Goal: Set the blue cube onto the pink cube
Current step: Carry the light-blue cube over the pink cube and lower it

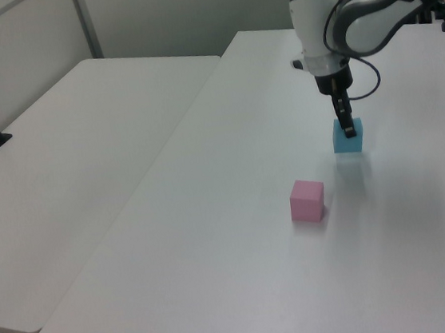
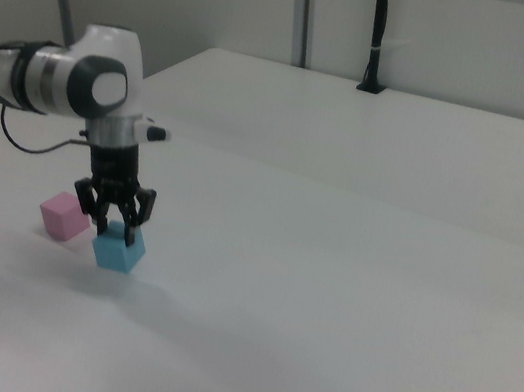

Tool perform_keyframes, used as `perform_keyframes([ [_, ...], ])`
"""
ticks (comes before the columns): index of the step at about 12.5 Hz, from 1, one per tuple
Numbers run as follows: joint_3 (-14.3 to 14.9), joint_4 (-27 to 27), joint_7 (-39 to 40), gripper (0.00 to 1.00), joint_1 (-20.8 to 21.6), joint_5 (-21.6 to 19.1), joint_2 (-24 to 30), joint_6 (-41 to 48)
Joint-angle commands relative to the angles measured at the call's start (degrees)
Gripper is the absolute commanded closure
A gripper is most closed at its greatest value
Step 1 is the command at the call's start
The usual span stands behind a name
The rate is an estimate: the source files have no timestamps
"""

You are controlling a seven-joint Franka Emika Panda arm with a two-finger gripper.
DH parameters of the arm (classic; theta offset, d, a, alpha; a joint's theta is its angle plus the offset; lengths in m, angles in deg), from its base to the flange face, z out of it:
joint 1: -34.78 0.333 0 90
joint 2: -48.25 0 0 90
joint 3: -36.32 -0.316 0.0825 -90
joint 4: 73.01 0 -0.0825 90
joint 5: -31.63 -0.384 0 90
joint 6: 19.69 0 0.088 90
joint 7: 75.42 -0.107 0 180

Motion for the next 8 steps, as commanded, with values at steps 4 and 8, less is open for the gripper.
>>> perform_keyframes([
  [4, -6.5, 8.2, -25.1, 0.66, 5.6, 0.0, -0.3, 3.7],
  [8, -6.5, 14.5, -30.2, 0.66, 10.5, 0.6, -6.9, 3.5],
])
